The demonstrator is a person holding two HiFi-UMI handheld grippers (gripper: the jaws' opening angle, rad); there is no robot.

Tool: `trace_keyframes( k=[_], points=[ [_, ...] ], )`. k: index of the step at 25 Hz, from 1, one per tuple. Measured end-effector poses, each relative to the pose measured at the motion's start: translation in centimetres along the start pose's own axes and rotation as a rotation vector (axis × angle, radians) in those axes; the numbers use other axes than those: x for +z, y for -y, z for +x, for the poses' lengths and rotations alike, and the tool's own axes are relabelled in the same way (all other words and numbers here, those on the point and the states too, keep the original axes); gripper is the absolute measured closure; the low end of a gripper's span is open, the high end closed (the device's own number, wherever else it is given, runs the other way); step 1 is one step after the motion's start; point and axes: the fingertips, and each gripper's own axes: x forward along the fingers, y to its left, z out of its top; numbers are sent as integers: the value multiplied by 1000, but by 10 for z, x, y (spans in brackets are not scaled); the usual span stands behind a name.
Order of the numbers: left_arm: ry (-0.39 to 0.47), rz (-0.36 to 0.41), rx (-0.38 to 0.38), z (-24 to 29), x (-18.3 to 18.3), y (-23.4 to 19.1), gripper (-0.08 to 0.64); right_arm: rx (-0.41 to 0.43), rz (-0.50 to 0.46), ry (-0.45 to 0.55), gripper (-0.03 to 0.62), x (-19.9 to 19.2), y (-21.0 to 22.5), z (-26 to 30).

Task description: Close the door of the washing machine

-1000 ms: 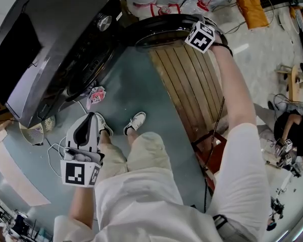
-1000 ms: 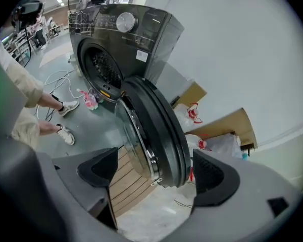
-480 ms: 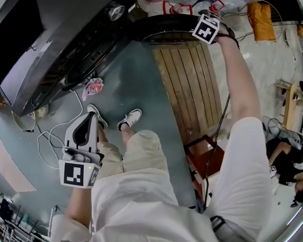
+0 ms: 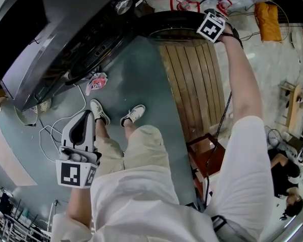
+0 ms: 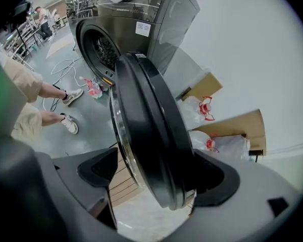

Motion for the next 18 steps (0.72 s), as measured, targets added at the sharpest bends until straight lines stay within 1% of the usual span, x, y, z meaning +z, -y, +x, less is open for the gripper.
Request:
trace_keyframes(
  k=[5, 9, 12, 18],
  points=[
    [2, -10, -9, -2, -5, -3, 554, -9, 62, -5, 170, -6, -11, -1],
    [4, -5, -28, -4, -4, -6, 554, -34, 62, 8, 170, -2, -20, -5],
    [12, 11, -33, -9, 5, -18, 554, -47, 92, -28, 170, -12, -25, -7],
    [12, 19, -34, -20, 8, -41, 554, -41, 115, -33, 170, -8, -39, -9]
  ],
)
